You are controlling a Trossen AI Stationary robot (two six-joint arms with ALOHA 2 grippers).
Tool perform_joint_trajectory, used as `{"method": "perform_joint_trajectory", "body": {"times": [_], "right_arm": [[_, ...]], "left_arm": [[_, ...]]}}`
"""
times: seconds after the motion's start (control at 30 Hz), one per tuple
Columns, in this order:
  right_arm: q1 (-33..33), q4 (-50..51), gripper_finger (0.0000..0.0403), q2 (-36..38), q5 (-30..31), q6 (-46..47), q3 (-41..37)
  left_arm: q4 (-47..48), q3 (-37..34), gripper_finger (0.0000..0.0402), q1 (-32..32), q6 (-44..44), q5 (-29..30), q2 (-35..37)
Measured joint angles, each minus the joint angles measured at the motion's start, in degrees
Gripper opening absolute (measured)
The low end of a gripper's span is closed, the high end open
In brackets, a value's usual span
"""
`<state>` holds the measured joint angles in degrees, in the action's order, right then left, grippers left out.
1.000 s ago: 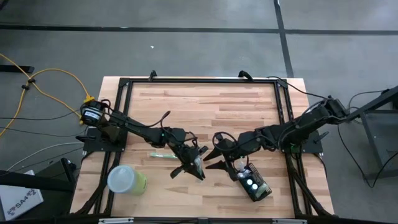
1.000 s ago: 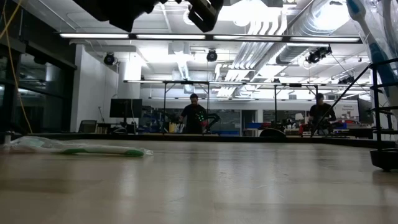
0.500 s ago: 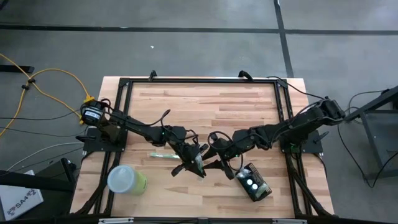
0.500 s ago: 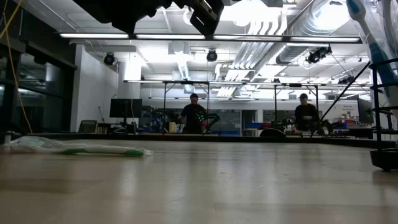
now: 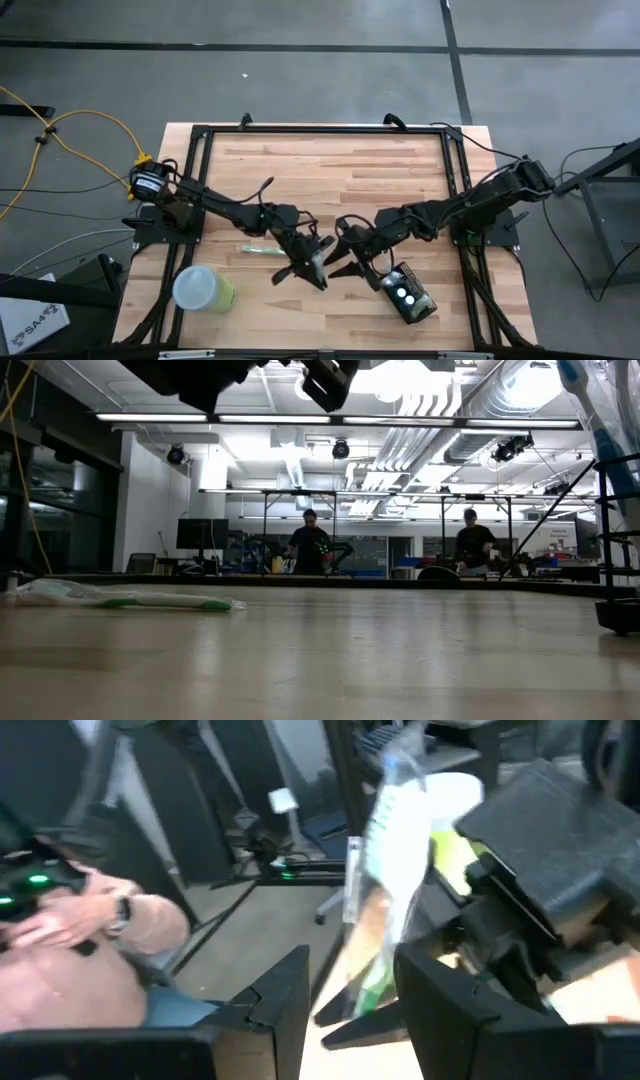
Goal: Pick & Place toothbrushing station
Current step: Put the top green toothbrush into the bottom section of the black wire organizer
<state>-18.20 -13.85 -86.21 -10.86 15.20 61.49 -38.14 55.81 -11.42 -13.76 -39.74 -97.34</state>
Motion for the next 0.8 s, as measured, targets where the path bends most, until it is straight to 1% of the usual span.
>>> {"method": "perform_joint_trajectory", "body": {"times": [0.13, 0.3, 0.4, 0.5, 0.7, 0.8], "right_arm": [[-0.07, -1.09, 0.0137, 0.0, -1.7, 0.02, 0.0], [-0.07, -1.04, 0.0137, 0.02, -1.33, 0.0, 0.0], [-0.07, -1.04, 0.0135, 0.02, -0.77, 0.0, 0.0], [-0.07, -1.02, 0.0126, 0.02, -1.12, -0.24, 0.0], [0.0, -1.18, 0.0097, 0.02, -2.9, -0.8, 0.0], [-0.01, -0.93, 0.0086, 0.04, -2.61, -1.44, 0.0]], "left_arm": [[0.05, 0.0, 0.0015, -0.04, 0.01, -1.81, 0.0], [-0.26, 0.0, 0.0015, 0.0, -0.1, -1.78, 0.0], [-1.37, 0.0, 0.0015, 0.0, -1.11, -0.78, 0.0], [-1.97, 0.0, 0.0015, 0.0, -1.63, -1.07, 0.0], [-2.32, 0.0, 0.0015, 0.0, -1.33, -3.98, 0.0], [-2.72, 0.0, 0.0015, -0.05, -1.36, -4.71, 0.0]]}}
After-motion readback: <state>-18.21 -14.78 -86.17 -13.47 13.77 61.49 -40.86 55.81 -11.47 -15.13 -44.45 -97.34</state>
